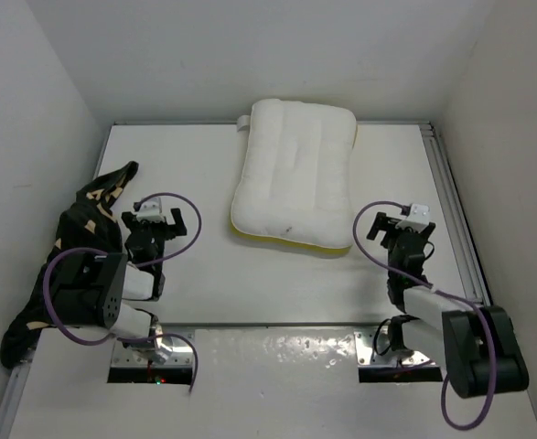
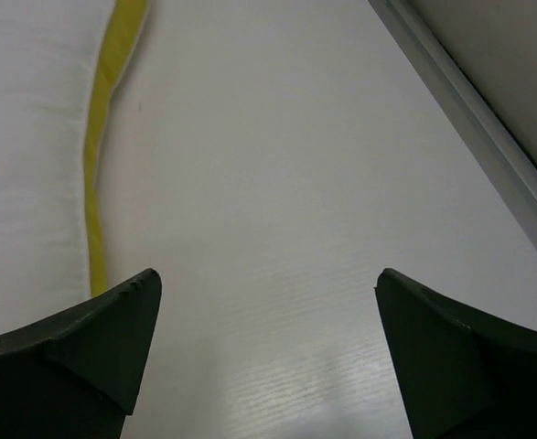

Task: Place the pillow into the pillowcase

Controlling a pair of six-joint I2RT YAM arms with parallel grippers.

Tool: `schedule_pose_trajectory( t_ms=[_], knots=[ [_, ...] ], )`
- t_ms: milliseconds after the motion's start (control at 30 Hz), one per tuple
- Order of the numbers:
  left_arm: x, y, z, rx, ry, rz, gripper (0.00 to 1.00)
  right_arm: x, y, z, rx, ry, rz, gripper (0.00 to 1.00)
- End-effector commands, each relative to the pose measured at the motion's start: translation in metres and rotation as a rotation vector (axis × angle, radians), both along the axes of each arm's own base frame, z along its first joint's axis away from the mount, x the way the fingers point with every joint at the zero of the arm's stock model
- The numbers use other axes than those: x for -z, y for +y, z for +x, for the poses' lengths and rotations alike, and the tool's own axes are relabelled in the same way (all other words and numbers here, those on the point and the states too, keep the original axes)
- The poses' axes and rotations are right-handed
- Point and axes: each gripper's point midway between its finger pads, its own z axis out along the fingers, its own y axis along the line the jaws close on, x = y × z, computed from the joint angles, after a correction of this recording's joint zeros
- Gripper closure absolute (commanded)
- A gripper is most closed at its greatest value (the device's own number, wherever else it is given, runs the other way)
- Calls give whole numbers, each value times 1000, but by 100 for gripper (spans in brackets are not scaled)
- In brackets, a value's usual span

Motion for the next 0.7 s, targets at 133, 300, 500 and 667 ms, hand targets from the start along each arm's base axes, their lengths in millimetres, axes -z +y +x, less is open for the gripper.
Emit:
schedule_pose_trajectory(
  t_ms=[133, 300, 500, 667],
  knots=[
    [-20, -10, 8, 52, -72, 1, 0, -78, 44, 35, -295, -49, -92, 1],
    [-100, -52, 64, 446, 36, 186, 0, -132, 85, 63, -502, 154, -187, 1],
    [-153, -5, 82, 325, 134, 707, 0, -148, 125, 94, -579, 346, -518, 1],
    [-108, 46, 40, 195, 497, 788, 0, -126, 236, 83, -901, 375, -589, 28]
  ],
)
